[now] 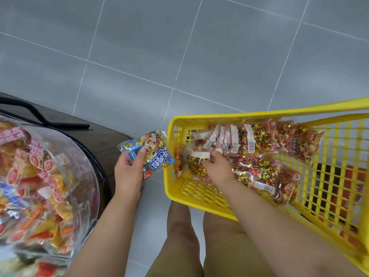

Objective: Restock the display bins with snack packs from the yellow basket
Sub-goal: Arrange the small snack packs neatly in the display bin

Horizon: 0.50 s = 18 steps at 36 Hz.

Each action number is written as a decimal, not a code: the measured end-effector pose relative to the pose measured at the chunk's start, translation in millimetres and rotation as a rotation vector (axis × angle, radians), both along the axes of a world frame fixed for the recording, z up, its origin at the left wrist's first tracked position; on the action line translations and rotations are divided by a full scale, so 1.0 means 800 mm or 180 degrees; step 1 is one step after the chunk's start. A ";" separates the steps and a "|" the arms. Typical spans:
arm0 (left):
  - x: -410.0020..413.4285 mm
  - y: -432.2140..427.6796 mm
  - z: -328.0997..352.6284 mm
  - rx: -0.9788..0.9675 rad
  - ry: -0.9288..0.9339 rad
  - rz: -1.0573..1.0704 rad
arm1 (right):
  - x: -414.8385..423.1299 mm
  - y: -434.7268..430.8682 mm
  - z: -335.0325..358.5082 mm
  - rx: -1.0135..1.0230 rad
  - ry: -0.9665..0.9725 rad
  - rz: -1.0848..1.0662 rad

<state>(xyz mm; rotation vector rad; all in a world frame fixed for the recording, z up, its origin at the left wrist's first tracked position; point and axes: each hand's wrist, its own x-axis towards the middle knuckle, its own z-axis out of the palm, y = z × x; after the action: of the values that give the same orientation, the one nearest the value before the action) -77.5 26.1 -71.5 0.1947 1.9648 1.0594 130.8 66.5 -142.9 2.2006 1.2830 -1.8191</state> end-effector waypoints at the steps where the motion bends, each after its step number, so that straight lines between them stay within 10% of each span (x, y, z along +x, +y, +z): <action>1: 0.001 0.003 0.001 -0.0040 -0.0001 0.0009 | 0.011 0.002 0.011 0.0110 0.0058 -0.0151; 8: 0.035 0.034 0.012 -0.0193 -0.0777 -0.0589 | 0.085 0.022 0.091 0.0318 0.1029 -0.1497; 18: 0.110 0.061 0.021 -0.0840 -0.1187 -0.1405 | 0.067 0.015 0.109 0.0504 0.0978 -0.0312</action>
<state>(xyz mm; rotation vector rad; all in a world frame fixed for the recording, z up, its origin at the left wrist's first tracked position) 10.5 75.1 -54.6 0.2512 1.6024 0.5018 184.3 78.4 -56.1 2.1558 1.4371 -2.2383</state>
